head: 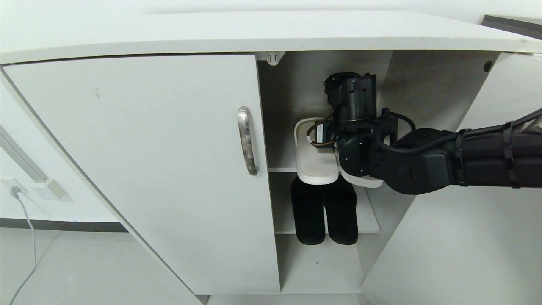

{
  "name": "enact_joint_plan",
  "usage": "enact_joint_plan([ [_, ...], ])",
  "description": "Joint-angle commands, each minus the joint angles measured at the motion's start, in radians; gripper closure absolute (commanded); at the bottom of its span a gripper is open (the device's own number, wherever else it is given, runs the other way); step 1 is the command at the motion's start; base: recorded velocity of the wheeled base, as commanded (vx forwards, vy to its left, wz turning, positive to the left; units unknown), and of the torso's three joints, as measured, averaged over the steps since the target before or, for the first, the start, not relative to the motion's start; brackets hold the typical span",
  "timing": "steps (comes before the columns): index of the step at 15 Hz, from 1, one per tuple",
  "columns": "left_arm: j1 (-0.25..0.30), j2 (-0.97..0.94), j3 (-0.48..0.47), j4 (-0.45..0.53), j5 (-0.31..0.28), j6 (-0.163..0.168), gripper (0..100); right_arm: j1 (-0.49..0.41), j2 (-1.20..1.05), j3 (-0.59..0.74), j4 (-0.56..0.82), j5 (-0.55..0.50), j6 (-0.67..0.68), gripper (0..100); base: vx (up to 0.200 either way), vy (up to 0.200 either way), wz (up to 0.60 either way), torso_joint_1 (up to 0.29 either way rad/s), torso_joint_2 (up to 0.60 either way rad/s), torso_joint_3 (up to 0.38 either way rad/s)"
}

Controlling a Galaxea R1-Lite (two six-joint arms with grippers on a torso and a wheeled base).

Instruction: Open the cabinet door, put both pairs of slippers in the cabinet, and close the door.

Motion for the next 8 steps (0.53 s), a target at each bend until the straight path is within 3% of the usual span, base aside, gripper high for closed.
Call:
enact_joint_plan([
  [1, 0.000, 0.001, 0.000, 0.000, 0.000, 0.000, 100, 0.003, -0.008, 0.018, 0.001, 0.000, 0.000, 0, 0.000, 0.000, 0.00, 0.000, 0.00, 0.000],
  [8, 0.000, 0.001, 0.000, 0.000, 0.002, 0.000, 100, 0.089, -0.163, 0.184, -0.011, -0.011, 0.001, 0, 0.000, 0.000, 0.00, 0.000, 0.00, 0.000],
])
